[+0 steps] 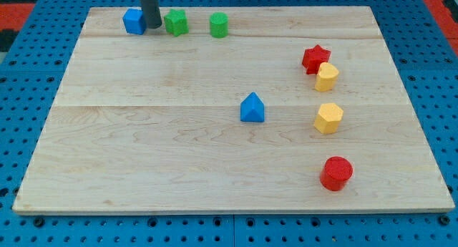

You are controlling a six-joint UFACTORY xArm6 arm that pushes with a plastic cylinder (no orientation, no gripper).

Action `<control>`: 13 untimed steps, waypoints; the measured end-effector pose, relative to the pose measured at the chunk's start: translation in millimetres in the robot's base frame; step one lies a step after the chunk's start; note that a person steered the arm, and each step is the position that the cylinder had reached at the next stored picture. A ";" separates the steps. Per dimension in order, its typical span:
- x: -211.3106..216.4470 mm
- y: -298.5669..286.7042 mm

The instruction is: Place the blue cube on top of the blue triangle

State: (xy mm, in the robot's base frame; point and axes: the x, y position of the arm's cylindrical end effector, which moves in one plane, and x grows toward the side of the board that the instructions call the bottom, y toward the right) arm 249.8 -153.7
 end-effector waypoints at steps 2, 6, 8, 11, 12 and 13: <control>-58.2 4.4; 20.6 -11.2; 54.0 37.7; 55.1 45.6; 55.1 49.5; 55.1 54.3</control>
State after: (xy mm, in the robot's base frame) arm 305.0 -99.4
